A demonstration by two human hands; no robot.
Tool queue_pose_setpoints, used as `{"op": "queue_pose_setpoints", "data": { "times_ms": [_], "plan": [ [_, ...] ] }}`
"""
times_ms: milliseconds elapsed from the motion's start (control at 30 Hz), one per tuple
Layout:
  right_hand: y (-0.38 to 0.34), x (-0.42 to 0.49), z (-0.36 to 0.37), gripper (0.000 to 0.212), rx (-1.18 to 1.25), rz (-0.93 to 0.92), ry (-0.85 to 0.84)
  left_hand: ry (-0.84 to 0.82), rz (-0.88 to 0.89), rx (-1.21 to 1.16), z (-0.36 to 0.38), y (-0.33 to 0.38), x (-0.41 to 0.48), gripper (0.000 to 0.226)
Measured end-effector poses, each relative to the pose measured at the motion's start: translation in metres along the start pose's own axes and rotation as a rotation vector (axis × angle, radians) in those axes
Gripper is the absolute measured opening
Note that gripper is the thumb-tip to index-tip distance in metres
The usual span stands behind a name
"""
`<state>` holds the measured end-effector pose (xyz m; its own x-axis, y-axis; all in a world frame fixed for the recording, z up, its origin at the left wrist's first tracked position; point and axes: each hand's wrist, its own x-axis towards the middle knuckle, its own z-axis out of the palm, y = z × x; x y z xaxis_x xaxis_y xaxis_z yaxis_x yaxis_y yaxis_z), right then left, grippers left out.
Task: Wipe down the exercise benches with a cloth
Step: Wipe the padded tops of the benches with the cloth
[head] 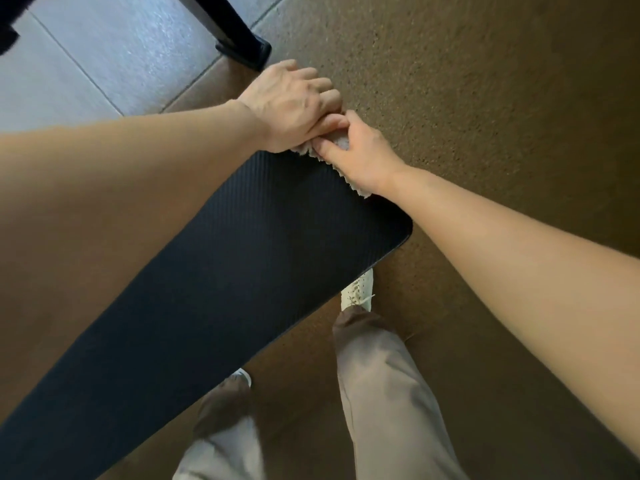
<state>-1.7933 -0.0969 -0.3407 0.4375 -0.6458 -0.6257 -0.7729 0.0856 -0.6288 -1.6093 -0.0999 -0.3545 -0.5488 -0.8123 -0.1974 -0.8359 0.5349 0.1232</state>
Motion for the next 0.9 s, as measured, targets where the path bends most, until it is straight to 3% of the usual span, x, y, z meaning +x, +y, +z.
{"op": "queue_pose_setpoints", "data": {
  "times_ms": [200,333,433,533,667,900],
  "plan": [
    [-0.023,0.028,0.002,0.053,-0.076,-0.079,-0.010,-0.009,-0.316,-0.427,0.004,-0.013,-0.032,0.057],
    [-0.038,0.040,-0.001,0.046,-0.165,-0.149,-0.052,0.019,-0.479,-0.560,0.004,-0.005,-0.059,0.045],
    [-0.054,0.048,0.001,0.055,-0.358,-0.243,-0.086,0.040,-0.592,-0.622,0.005,0.002,-0.081,0.038],
    [-0.073,0.051,0.008,0.073,-0.589,-0.311,-0.158,0.041,-0.651,-0.652,0.008,0.007,-0.106,0.037],
    [-0.089,0.051,0.029,0.065,-0.856,-0.422,-0.173,0.018,-0.690,-0.678,0.013,0.010,-0.139,0.039],
    [-0.106,0.032,0.082,0.061,-0.999,-0.509,-0.169,0.043,-0.744,-0.738,0.021,0.020,-0.200,0.029]
  ]
}}
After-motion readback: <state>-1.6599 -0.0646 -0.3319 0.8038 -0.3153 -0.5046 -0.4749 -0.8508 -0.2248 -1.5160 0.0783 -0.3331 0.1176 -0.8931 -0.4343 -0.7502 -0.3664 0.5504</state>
